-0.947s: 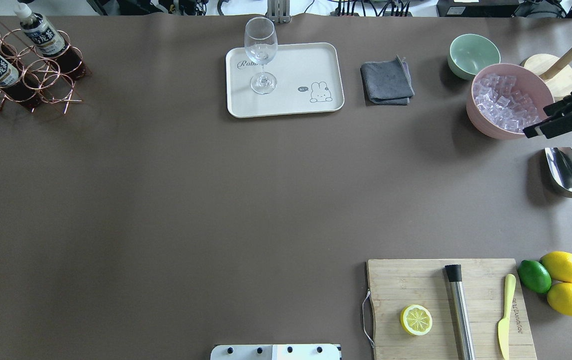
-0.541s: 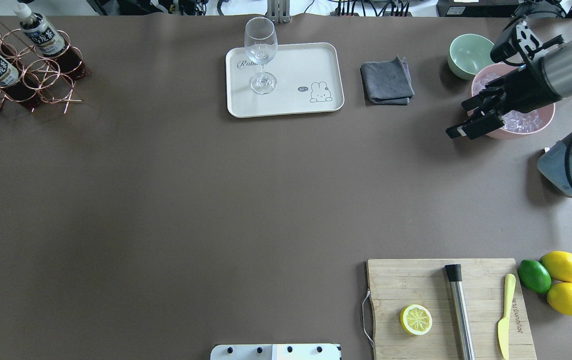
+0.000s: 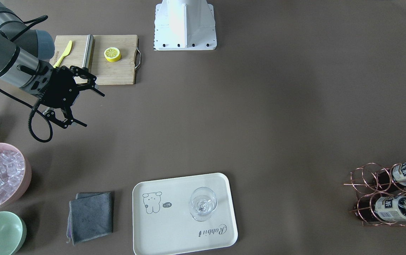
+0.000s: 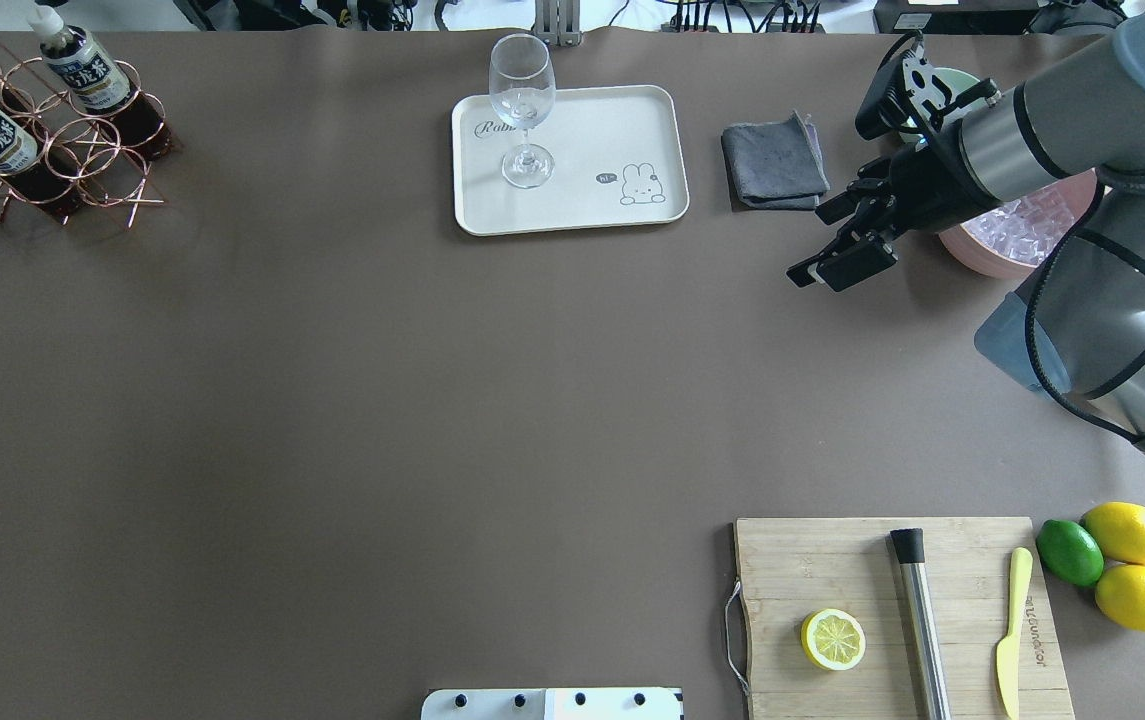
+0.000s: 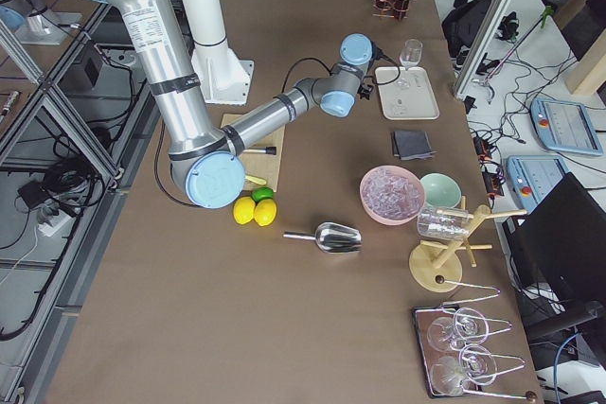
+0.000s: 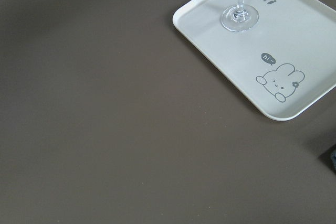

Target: Take tea from basket to plate

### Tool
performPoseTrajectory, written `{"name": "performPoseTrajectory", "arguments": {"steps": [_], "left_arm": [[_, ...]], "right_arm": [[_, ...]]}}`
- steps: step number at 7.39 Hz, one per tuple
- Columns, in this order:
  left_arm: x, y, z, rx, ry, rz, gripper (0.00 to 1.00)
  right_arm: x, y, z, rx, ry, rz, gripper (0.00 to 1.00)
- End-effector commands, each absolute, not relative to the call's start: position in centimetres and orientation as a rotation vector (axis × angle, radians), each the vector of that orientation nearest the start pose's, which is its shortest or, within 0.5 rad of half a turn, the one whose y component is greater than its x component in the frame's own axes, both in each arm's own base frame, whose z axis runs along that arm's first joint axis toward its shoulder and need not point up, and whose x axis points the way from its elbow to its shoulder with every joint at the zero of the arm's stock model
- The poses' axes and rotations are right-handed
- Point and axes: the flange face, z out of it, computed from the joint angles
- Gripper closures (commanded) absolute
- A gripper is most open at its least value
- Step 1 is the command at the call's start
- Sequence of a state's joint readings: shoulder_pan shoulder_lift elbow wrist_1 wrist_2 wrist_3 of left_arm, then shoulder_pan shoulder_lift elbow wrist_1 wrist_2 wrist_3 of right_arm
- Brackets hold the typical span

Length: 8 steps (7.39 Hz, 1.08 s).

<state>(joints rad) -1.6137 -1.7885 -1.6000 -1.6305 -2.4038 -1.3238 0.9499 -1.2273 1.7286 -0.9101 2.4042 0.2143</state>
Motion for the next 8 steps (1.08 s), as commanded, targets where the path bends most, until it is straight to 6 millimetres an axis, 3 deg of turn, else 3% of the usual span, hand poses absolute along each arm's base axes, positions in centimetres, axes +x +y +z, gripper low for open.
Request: {"name": "performPoseTrajectory", "arguments": {"steps": [1, 2, 3, 4, 7, 8], "left_arm": [[-8.5, -62.4, 47.7, -0.349, 0.904, -1.337, 0.02], [-8.3, -63.5, 46.9, -0.360, 0.903, -1.365, 0.02], [-8.1, -65.9, 46.5, -0.377, 0.915, -1.416, 0.02], [-6.3, -67.7, 47.3, -0.393, 0.940, -1.460, 0.02], [-2.7, -69.3, 45.3, -0.424, 0.945, -1.473, 0.02], [-2.0, -70.4, 44.9, -0.408, 0.927, -1.486, 0.02]], "right_arm": [[-30.4, -52.2, 29.8, 0.807, -1.127, -0.833, 0.00], [-31.0, -53.2, 30.4, 0.904, -1.130, -0.845, 0.00], [-31.5, -53.7, 30.7, 0.971, -1.139, -0.857, 0.00], [-31.8, -53.3, 30.0, 1.017, -1.153, -0.877, 0.00], [-31.3, -51.5, 27.5, 1.242, -1.204, -0.932, 0.00], [-30.9, -50.6, 27.6, 1.287, -1.229, -0.946, 0.00]]}}
